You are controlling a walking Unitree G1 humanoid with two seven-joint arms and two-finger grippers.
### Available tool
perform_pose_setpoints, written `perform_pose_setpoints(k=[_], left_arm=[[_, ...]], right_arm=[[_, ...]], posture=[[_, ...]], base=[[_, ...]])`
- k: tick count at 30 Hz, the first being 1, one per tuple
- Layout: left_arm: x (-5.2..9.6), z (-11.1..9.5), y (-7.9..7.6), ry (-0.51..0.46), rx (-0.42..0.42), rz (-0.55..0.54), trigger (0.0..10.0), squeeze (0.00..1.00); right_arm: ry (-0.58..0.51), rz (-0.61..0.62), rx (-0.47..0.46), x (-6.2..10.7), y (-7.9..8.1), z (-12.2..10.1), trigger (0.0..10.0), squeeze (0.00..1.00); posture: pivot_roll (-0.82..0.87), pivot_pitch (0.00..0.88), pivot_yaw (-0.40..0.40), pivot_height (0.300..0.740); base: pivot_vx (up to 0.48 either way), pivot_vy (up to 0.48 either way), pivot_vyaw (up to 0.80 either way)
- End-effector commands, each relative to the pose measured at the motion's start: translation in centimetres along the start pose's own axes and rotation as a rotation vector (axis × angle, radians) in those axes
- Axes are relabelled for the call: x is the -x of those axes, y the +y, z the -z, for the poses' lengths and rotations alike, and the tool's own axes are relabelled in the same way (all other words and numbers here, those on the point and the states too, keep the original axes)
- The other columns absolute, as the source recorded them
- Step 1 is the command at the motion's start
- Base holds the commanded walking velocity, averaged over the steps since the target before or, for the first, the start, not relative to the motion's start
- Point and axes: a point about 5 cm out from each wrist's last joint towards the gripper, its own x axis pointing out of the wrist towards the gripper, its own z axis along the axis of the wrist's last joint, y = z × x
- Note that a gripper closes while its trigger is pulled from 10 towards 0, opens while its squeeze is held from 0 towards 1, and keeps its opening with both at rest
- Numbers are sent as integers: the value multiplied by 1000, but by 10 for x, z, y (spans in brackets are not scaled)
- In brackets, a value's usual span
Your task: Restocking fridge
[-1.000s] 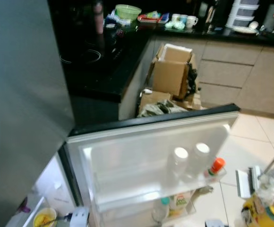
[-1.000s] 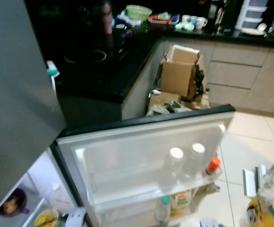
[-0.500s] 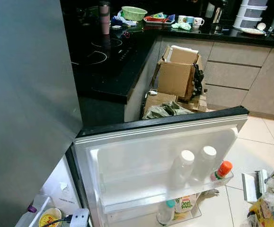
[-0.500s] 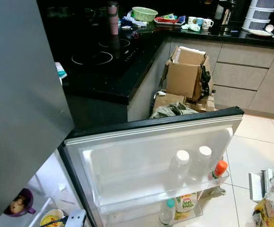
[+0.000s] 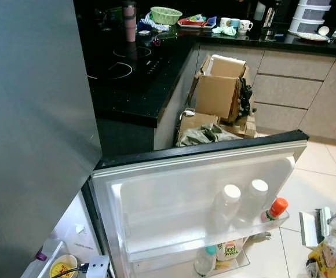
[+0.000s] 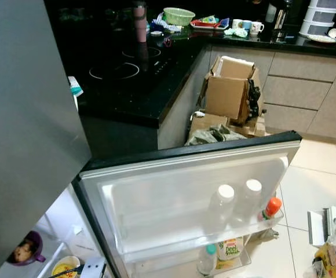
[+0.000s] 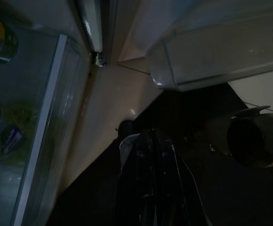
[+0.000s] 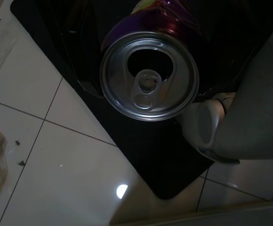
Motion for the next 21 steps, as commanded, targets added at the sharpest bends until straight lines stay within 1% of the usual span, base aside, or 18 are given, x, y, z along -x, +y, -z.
perform_pose_setpoints(k=[1,7,12,18,21], left_arm=[[0,6,-2,25,4,-1,10000,0],[0,7,-2,23,6,-1,10000,0],[1,6,0,20,7,-10,10000,0],[1,7,0,19,4,11,10000,0],[1,8,-1,24,-5,15,10000,0]], right_arm=[[15,9,-4,1,-2,4,10000,0],[17,9,-5,1,-2,5,10000,0],[17,9,-5,2,-3,6,10000,0],[17,8,-5,2,-3,6,10000,0],[17,7,-4,2,-3,6,10000,0]], posture=[[-144,0,-22,740],[-144,0,-23,740],[-144,0,-24,740],[-143,0,-26,740],[-144,0,-26,740]], base=[[-405,0,0],[-421,0,0],[0,0,0],[0,0,0],[0,-274,0]])
